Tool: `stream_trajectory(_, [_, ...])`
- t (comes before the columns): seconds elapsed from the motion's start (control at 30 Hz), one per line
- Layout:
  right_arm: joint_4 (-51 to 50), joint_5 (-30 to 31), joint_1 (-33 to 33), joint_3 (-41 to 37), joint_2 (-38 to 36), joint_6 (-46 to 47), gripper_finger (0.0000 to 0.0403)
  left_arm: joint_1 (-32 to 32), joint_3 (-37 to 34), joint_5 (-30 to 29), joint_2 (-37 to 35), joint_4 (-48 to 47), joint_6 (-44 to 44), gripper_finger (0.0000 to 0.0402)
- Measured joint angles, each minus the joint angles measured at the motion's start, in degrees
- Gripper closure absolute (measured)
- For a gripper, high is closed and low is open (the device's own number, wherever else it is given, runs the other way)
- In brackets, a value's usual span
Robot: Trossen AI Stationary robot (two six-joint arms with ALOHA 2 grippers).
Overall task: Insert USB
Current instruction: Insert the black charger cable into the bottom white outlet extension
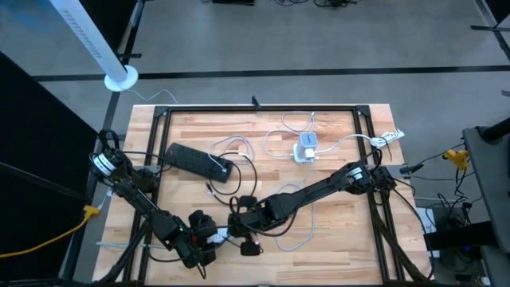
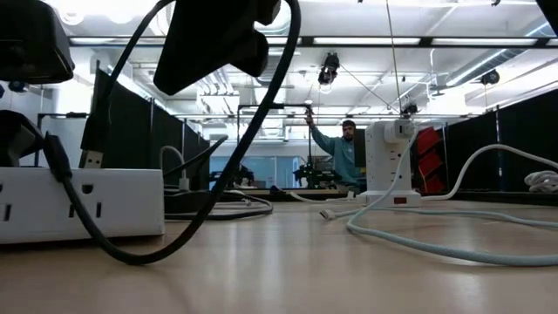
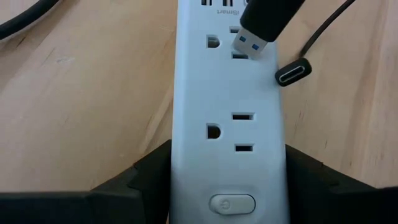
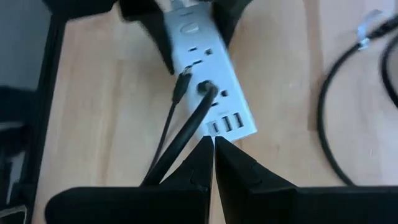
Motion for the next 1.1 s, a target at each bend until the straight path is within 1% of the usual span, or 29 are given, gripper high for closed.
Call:
stream_trajectory(0.1, [-0.13,-0.4,0.0,-0.02,0.0,-2.86,0.0398,0.0,0.0,-0.02,0.0,0.1,0.0,0.0197])
stream_trajectory(0.2, [-0.37,-0.39,0.11,-0.02,0.0,-5.74,0.0376,0.0,0.0,-0.02,0.0,0.12,0.0,0.0197])
stream_trajectory(0.33, [-0.33,-0.38,0.11,-0.02,0.0,-11.55,0.0325,0.0,0.0,-0.02,0.0,0.15,0.0,0.0197])
stream_trajectory(0.47, [-0.31,-0.2,0.11,-0.02,0.0,-19.7,0.0272,0.0,0.0,-0.02,0.0,0.25,0.0,0.0197])
stream_trajectory(0.63, [-0.13,-0.18,0.11,-0.04,0.0,-27.35,0.0228,0.0,0.0,-0.04,0.0,0.31,0.0,0.0197])
stream_trajectory(0.77, [1.58,-0.18,0.11,-0.04,0.0,-33.25,0.0214,0.0,0.0,-0.04,-0.01,0.36,0.0,0.0197])
stream_trajectory(1.0, [3.96,-0.39,-0.31,-0.15,0.1,-41.16,0.0213,0.0,-0.02,-0.06,0.0,0.49,-0.02,0.0197])
stream_trajectory(1.1, [4.01,-1.71,-0.87,-0.17,0.11,-44.72,0.0213,0.0,-0.02,-0.07,0.0,0.53,-0.02,0.0197])
